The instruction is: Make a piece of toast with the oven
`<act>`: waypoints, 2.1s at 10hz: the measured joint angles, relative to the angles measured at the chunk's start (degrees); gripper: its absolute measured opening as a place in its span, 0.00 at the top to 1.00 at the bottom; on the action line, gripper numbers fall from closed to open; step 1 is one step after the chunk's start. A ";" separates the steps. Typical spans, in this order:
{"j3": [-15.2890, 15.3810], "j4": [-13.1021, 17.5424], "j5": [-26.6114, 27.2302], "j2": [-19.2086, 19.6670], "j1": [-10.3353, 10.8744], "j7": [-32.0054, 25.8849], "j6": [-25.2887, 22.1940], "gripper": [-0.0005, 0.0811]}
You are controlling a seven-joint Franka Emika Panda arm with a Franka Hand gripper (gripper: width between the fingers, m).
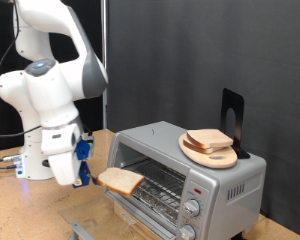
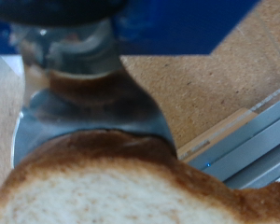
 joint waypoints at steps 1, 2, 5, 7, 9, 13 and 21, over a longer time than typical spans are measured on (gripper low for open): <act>1.26 0.40 -0.51 0.91 0.66 0.09 1.57 0.52; 2.39 0.56 -1.18 1.69 1.33 0.22 2.33 0.52; 5.40 0.78 -1.86 2.48 3.29 0.88 3.11 0.52; 7.12 1.03 -2.66 2.28 4.30 3.28 3.12 0.52; 7.74 0.86 -6.30 1.73 4.41 5.89 3.09 0.52; 6.66 -2.92 -9.73 -2.27 2.40 4.49 -0.45 0.52; 6.37 -3.97 -9.05 -5.63 1.87 9.51 -0.62 0.52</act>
